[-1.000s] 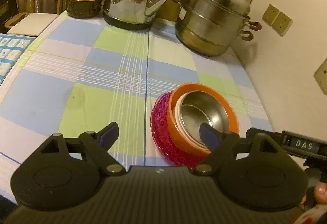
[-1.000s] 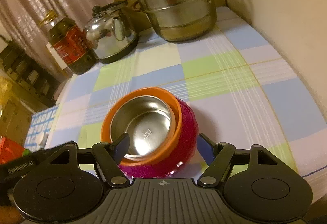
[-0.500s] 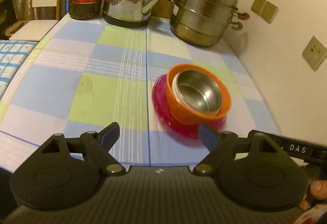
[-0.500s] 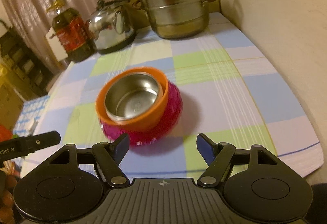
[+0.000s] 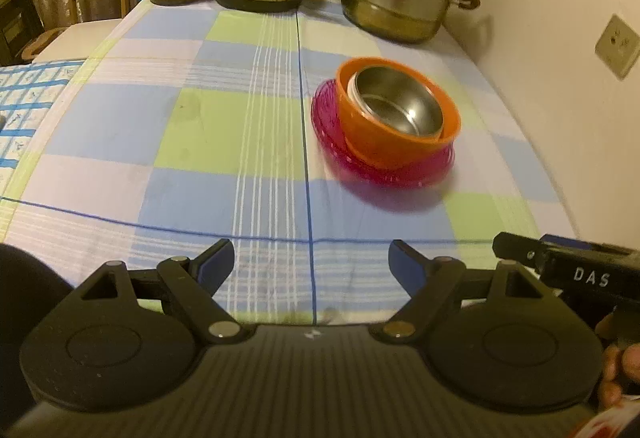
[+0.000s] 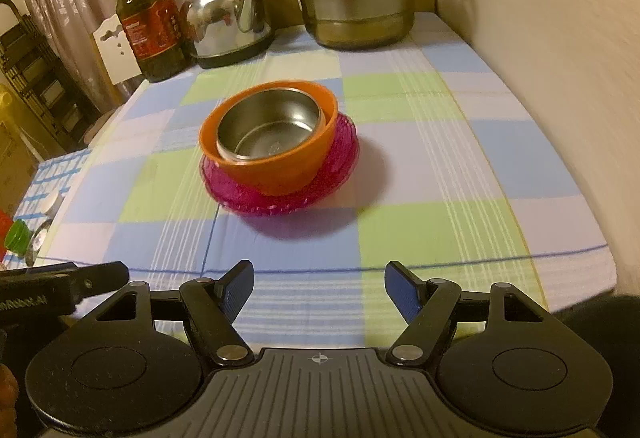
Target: Organize plates and bowls
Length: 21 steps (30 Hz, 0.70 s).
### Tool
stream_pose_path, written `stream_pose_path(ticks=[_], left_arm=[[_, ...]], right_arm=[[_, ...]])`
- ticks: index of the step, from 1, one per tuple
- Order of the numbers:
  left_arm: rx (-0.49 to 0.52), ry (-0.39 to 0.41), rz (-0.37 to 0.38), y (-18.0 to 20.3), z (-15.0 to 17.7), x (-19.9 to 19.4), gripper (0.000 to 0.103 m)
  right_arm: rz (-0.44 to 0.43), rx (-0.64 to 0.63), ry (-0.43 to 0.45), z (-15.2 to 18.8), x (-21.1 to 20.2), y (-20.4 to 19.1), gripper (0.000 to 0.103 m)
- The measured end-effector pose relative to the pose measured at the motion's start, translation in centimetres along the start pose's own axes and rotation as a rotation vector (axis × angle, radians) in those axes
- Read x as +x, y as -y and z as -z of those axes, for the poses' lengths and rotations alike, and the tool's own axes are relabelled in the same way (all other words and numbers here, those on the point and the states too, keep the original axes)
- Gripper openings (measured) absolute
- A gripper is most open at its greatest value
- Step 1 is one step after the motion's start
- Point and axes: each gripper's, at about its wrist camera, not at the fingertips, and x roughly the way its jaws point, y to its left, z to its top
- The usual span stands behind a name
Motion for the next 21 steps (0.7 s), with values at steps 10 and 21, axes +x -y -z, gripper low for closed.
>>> stream_pose_path(ticks=[10, 21], left_arm=[[0.007, 0.004, 0.0, 0.5, 1.6, -0.5, 0.082], [0.055, 0.03, -0.016, 1.3, 2.2, -1.2, 0.082]], right_arm=[[-0.008, -0.005, -0.01, 1.5, -1.2, -0.5, 0.072], [-0.008, -0.014, 0.001, 2.0, -1.8, -0.9, 0.072]])
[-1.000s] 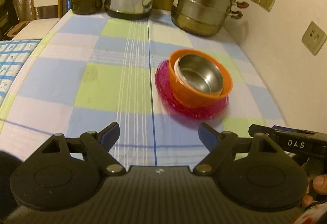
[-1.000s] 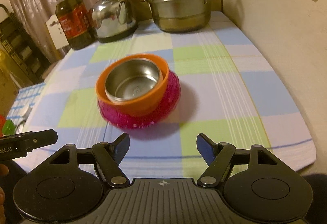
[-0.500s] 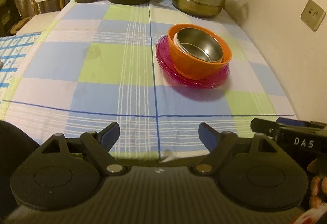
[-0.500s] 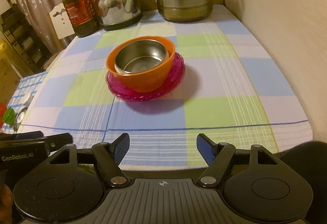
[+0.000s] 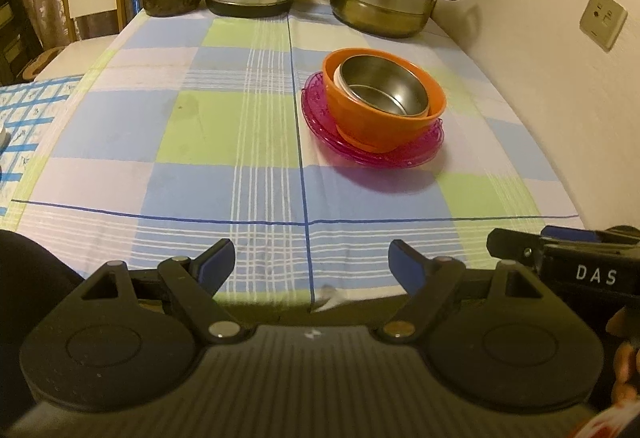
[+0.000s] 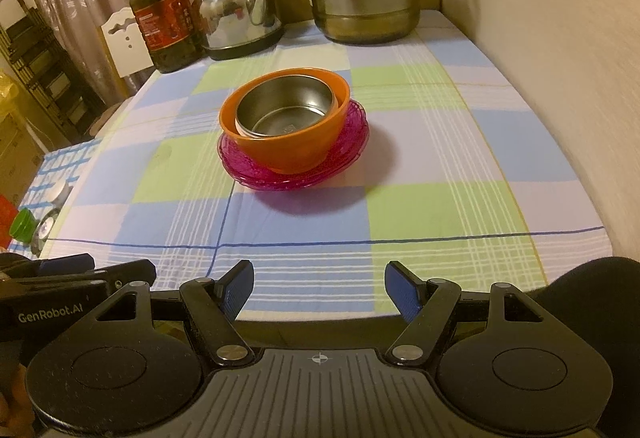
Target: Organize plates and bowls
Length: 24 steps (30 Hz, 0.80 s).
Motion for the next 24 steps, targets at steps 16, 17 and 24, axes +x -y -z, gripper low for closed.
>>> stream_pose_path(ticks=[16, 17, 24], left_arm=[[0.022, 0.056, 0.002, 0.5, 0.5, -1.4, 0.082], [0.02, 0.057, 0.003, 0.4, 0.5, -1.4, 0.082], [0.023, 0.057, 0.004, 0.5, 0.6, -1.3, 0.082]], right_arm=[[-0.008, 0.001, 0.037, 0.6, -1.2, -0.3, 0.072], [-0.008, 0.0, 0.039, 0.6, -1.2, -0.3, 0.072], [-0.005, 0.004, 0.037, 0.6, -1.2, -0.1, 0.072]])
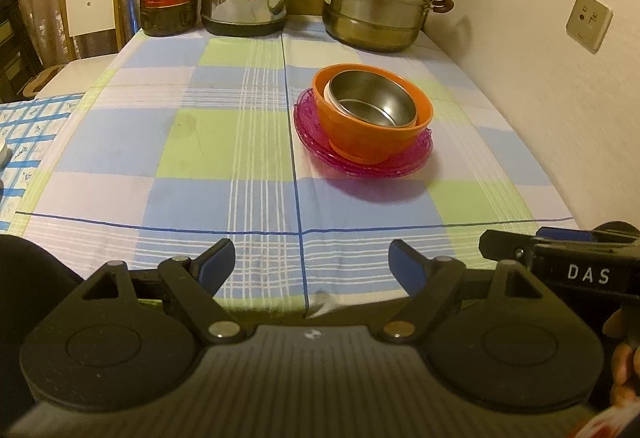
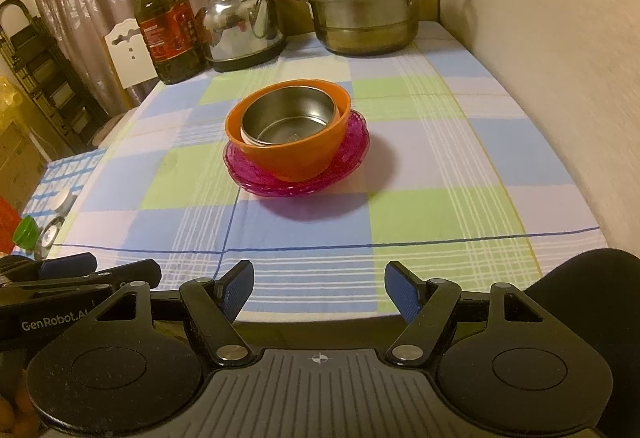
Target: Organize plates and bowls
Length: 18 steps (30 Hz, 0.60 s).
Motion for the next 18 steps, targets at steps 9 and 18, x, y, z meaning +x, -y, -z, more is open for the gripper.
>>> stream_pose_path(ticks=[9, 18], left_arm=[[0.016, 0.007, 0.002, 0.24, -0.17, 0.01, 0.082], [0.02, 0.009, 0.001, 0.17, -0.33, -0.05, 0.082]], right_arm=[[0.001, 0.008, 0.001, -0.08, 0.05, 0.15, 0.072], [0.002, 0.005, 0.002, -0.02, 0.01, 0.21, 0.072]])
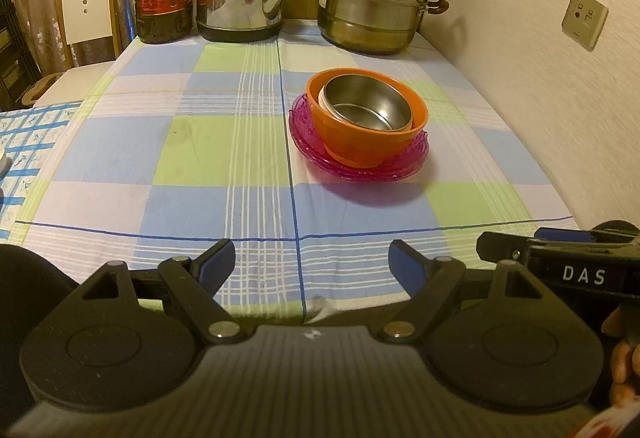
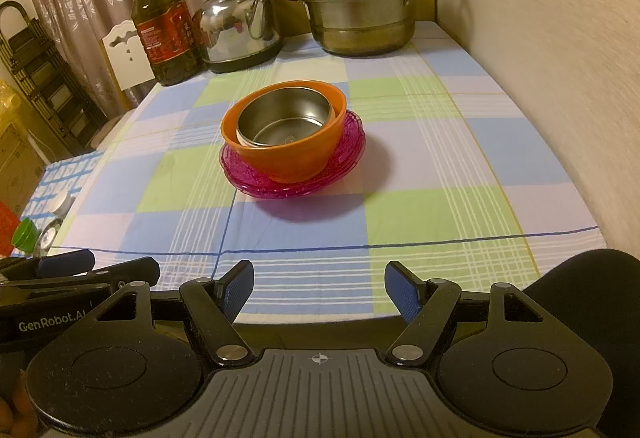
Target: Organize plates and bowls
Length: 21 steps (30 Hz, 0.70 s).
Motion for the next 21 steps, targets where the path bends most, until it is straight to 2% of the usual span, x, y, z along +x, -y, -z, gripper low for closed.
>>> stream_pose_path(ticks=[21], left_arm=[[0.003, 0.003, 0.003, 0.05, -0.2, -0.04, 0.082]], right_arm=[[0.001, -0.004, 0.0, -0.2, -0.06, 0.0, 0.072]])
